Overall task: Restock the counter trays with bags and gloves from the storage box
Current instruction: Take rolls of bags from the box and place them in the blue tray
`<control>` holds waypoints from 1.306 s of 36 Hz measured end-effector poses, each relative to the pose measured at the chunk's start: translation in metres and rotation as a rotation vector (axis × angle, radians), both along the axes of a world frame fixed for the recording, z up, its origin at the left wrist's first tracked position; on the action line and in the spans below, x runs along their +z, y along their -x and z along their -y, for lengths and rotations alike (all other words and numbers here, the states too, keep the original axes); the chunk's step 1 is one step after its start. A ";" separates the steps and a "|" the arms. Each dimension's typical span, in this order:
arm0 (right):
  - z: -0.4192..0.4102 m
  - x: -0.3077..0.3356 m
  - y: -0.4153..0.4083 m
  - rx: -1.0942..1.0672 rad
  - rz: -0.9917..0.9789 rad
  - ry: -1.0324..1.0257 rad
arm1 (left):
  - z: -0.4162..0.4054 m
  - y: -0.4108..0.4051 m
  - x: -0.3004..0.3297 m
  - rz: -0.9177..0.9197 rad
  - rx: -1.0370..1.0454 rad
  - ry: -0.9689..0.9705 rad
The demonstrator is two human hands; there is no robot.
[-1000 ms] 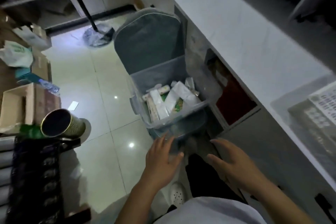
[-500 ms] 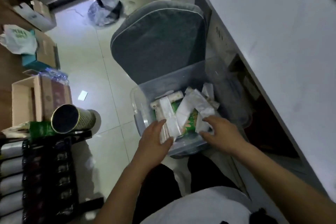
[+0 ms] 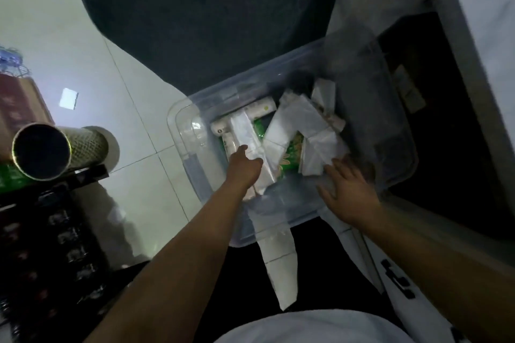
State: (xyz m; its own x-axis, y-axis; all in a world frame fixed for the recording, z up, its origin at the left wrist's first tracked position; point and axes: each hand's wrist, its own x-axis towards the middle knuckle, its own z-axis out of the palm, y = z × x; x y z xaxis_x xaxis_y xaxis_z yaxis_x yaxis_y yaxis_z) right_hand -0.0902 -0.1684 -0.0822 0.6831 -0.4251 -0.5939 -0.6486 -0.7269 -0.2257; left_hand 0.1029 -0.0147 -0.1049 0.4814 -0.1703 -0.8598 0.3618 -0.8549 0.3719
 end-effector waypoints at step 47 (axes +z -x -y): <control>0.010 -0.027 -0.012 -0.095 0.136 -0.035 | 0.000 0.009 -0.005 -0.053 0.078 0.294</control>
